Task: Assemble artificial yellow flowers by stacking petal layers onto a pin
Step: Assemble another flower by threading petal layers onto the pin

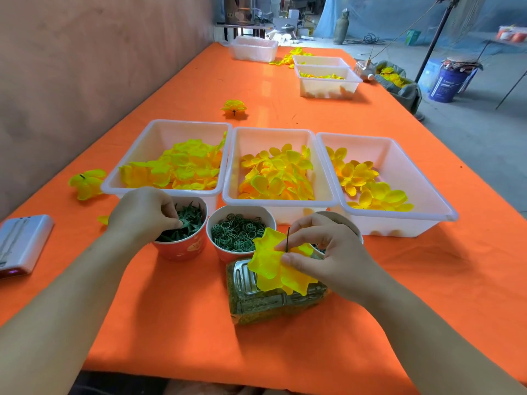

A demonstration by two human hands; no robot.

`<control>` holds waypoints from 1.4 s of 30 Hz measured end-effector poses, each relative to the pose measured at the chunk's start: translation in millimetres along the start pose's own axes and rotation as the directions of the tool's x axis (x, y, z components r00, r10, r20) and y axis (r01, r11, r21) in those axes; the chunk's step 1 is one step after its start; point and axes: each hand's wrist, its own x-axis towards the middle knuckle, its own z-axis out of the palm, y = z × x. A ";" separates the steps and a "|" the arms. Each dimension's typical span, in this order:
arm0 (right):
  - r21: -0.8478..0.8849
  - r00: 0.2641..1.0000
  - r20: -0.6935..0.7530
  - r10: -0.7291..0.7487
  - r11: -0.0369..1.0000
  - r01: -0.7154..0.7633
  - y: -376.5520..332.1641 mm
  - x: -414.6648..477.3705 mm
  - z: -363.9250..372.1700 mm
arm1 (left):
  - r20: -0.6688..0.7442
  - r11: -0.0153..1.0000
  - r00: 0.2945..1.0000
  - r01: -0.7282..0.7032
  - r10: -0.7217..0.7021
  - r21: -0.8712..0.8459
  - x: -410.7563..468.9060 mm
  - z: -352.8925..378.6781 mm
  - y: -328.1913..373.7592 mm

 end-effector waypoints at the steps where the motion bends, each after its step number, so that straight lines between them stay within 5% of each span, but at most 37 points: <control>1: -0.004 1.000 -0.005 -0.007 1.000 0.007 0.1 -0.3 0.0 | 0.002 0.998 1.000 0.006 -0.006 -0.063 -0.9 -2.3 -0.7; 10: -0.006 1.000 -0.001 -0.007 1.000 0.007 1.0 -0.3 0.2 | -0.160 0.928 0.986 -0.017 -0.046 -0.372 2.5 -16.7 -5.1; 15: 0.018 1.000 0.009 0.011 1.000 -0.011 1.0 0.2 0.2 | -0.043 0.749 0.998 0.001 -0.039 -0.662 -6.8 -7.9 8.5; 24: 0.018 0.999 0.022 0.024 1.000 -0.024 -0.7 0.5 -0.3 | 0.077 0.536 0.984 -0.021 0.159 -0.844 -36.6 3.2 61.1; 29: 0.030 0.999 0.022 0.037 0.999 -0.038 -3.7 -0.2 -1.0 | -0.108 0.787 0.994 -0.089 0.029 -0.611 -24.8 10.3 57.1; 33: 0.033 0.998 0.039 0.052 0.998 -0.054 -4.8 -0.3 -1.5 | -0.125 0.840 0.990 -0.013 -0.065 -0.542 -17.3 9.5 27.2; 36: 0.038 0.998 0.027 0.050 0.998 -0.051 -4.6 0.3 -0.4 | -0.195 0.945 0.980 -0.018 -0.049 -0.326 -17.8 8.6 8.9; 42: 0.038 0.998 0.034 0.045 0.998 -0.046 -4.2 0.0 -1.4 | -0.236 0.988 0.971 -0.016 -0.021 -0.153 -14.0 -2.0 -4.4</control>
